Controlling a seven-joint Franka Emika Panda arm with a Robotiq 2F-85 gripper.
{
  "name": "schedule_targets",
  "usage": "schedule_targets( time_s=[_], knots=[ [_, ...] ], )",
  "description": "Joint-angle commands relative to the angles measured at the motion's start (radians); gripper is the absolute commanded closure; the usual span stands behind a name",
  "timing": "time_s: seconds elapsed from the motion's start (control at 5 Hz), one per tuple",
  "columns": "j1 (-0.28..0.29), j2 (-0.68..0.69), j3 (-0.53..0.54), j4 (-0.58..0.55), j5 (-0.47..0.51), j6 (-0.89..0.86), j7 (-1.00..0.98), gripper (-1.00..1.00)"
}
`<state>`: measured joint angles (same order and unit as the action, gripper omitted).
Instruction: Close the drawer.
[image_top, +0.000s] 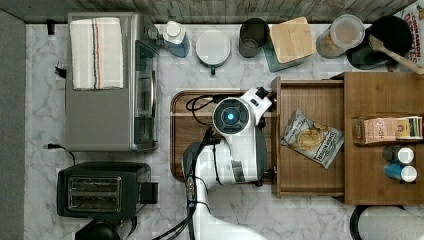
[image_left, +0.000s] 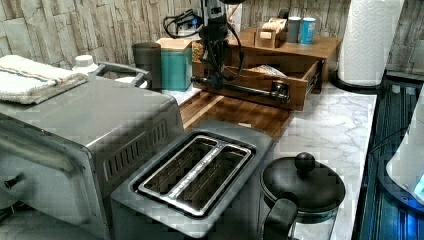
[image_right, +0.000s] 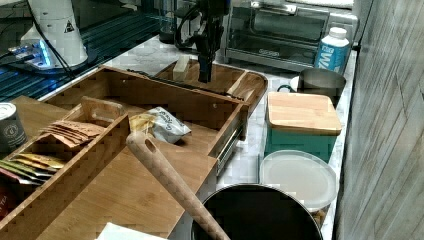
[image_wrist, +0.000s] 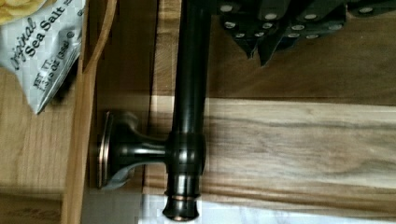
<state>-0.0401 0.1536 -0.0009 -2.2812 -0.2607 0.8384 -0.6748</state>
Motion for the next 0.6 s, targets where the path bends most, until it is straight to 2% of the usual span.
schedule_targets(
  time_s=[0.2, 0.4, 0.6],
  knots=[
    [0.007, 0.075, -0.023, -0.046, -0.061, 0.098, 0.090, 1.00],
    [-0.004, 0.070, -0.019, -0.037, -0.031, 0.056, 0.060, 1.00],
    [-0.007, 0.054, -0.031, -0.044, -0.051, 0.038, 0.061, 1.00]
  ],
)
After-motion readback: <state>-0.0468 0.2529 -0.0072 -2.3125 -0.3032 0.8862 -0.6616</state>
